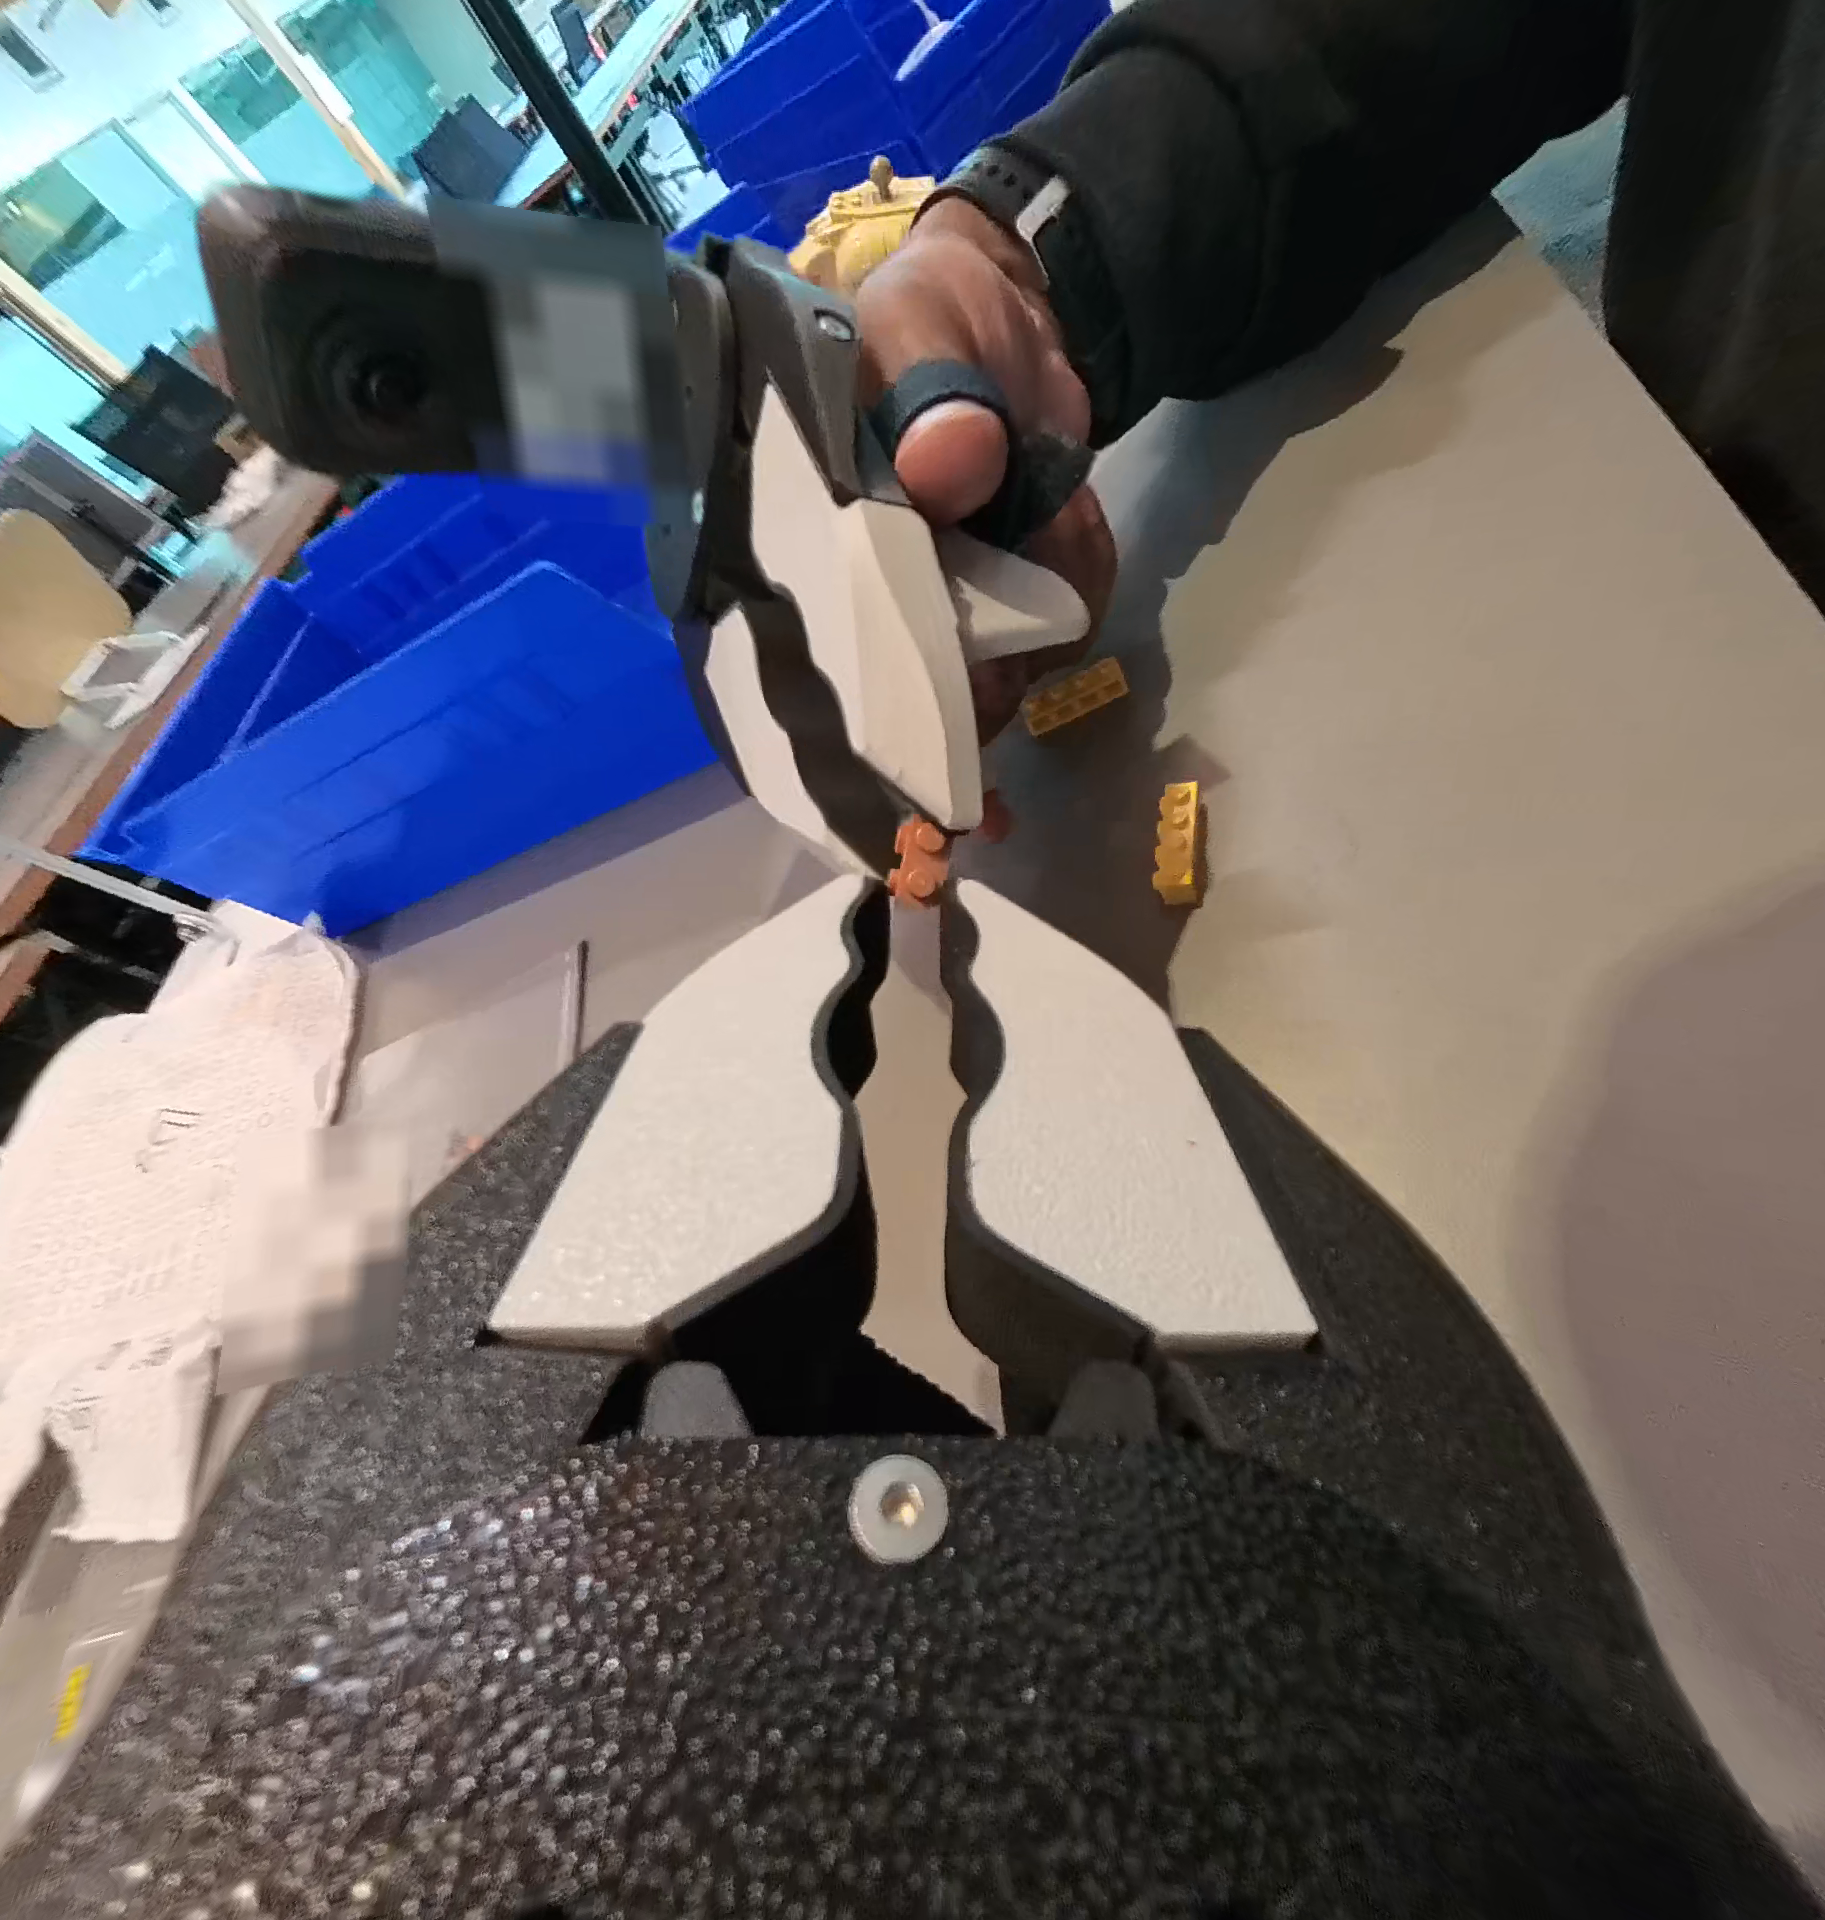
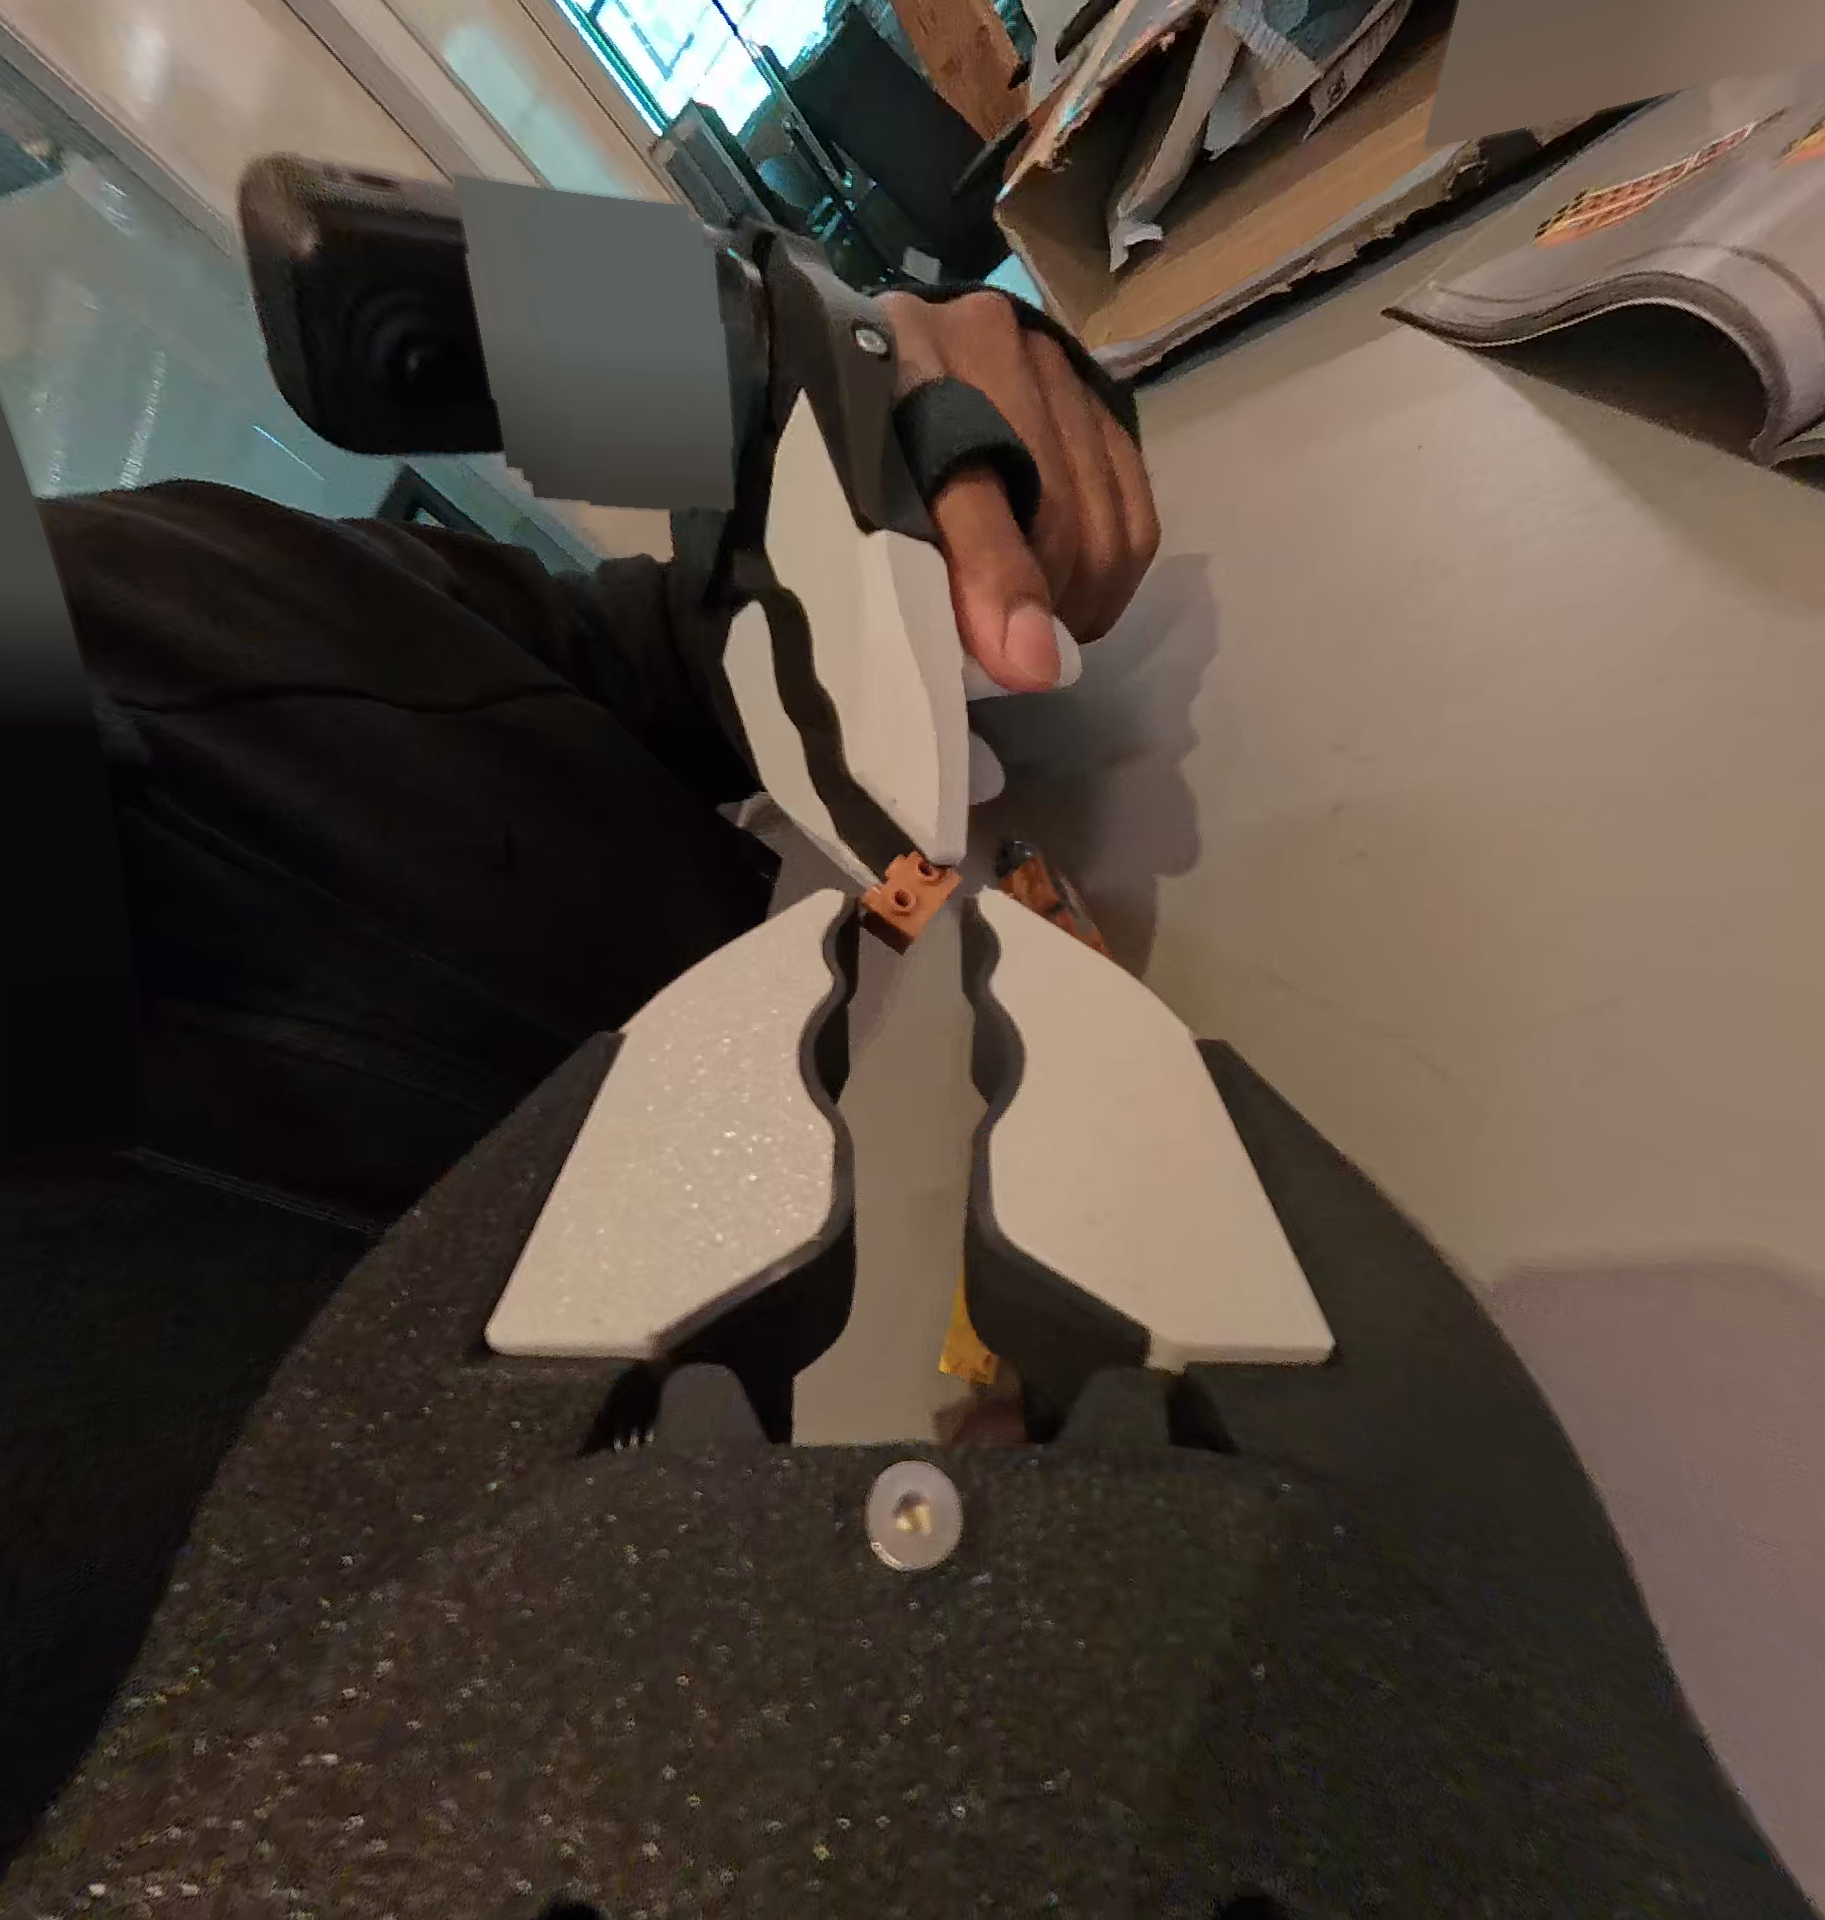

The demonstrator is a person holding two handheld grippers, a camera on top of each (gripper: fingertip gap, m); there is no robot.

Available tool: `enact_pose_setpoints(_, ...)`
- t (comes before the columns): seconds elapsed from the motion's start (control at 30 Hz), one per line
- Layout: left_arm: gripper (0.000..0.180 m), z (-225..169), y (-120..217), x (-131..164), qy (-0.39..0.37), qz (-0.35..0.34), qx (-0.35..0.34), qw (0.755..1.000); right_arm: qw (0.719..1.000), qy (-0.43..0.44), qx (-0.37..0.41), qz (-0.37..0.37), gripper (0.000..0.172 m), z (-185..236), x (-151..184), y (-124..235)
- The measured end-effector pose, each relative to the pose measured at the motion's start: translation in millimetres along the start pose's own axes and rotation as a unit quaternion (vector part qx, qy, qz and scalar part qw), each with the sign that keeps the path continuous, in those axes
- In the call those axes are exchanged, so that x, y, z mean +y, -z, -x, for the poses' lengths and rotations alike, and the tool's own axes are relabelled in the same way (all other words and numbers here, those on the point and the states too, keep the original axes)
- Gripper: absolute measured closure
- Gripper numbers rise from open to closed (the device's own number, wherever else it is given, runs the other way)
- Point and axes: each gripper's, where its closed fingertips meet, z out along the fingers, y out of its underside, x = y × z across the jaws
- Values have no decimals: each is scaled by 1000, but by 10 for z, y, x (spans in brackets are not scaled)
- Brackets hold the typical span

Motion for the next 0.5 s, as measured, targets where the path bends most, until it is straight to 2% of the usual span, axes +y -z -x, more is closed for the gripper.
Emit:
enact_pose_setpoints(0.13, 171, 7, -7, 69, 60, 27, 20, 998, 995, 62, 67, 42, 140, -135, 87, 75)
enact_pose_setpoints(0.27, 171, -7, -4, 215, 169, 68, 58, 982, 966, 158, 156, 128, 131, -345, 293, 94)
enact_pose_setpoints(0.4, 171, -58, -25, 277, 258, 88, 97, 957, 940, 211, 182, 198, 125, -457, 500, -7)
enact_pose_setpoints(0.5, 171, -88, -41, 339, 285, 111, 103, 947, 928, 239, 196, 208, 129, -519, 513, -41)
